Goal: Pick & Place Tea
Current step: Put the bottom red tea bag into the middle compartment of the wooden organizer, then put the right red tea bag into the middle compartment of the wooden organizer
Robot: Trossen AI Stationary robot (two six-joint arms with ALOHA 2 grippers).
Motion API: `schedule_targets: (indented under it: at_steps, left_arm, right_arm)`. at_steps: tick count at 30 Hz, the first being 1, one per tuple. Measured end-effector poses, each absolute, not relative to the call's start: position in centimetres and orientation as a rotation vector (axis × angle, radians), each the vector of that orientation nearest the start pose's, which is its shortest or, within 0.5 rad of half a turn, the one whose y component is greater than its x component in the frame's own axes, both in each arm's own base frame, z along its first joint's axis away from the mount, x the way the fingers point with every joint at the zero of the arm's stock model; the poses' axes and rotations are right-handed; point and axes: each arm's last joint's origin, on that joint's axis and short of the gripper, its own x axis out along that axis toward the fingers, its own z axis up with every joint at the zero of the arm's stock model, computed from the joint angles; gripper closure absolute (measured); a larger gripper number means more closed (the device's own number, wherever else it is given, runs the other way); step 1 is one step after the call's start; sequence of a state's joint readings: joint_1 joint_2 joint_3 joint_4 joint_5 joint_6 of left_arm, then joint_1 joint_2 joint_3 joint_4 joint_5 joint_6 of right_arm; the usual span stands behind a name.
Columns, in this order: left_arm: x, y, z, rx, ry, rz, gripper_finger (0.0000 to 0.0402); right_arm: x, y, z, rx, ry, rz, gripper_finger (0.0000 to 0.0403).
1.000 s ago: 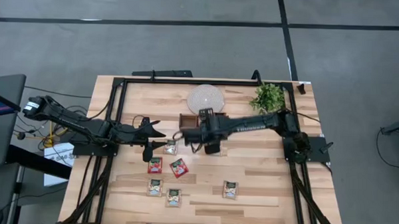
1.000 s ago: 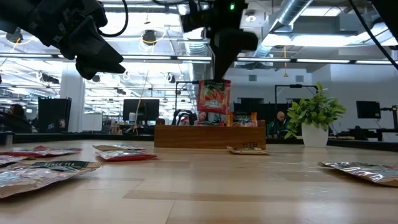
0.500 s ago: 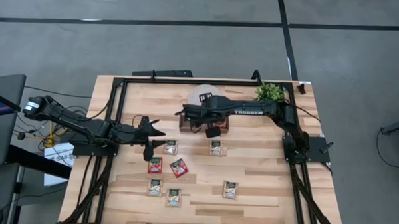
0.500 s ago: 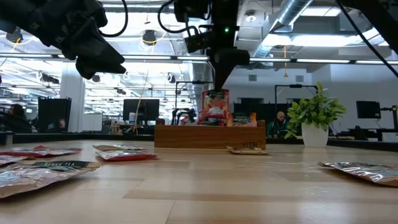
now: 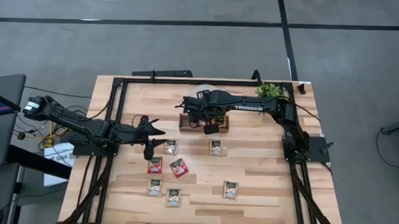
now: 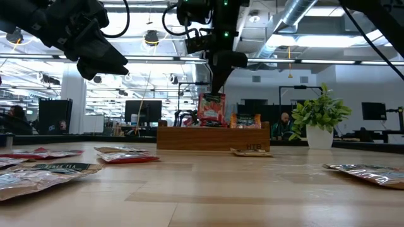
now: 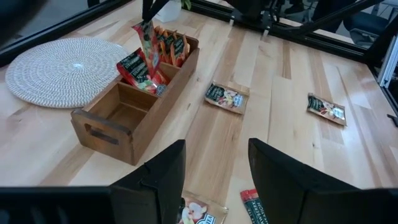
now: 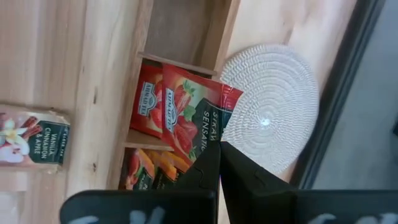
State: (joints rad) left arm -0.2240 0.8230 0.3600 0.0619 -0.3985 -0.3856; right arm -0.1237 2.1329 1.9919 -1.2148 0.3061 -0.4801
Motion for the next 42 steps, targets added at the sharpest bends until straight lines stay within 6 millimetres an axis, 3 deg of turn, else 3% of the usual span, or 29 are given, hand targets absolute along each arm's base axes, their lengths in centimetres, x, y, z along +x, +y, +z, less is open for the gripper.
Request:
schedule_targets:
  at_steps: [8,31,42]
  left_arm:
    - [17.2,-2.8,20.5,-0.262,0.341,0.243,0.0234]
    - [17.2,-2.8,20.5,-0.266,0.339,0.244,0.0234]
    - [17.2,-2.8,20.5,-0.269,0.338,0.244,0.0234]
  right_arm:
    - [43.3,-7.0,23.0,-0.500,1.523,0.014,0.0403]
    - [43.6,-6.7,22.7,-0.478,1.495,0.067,0.0400]
    - [43.6,-7.1,22.7,-0.467,1.497,0.053,0.0304]
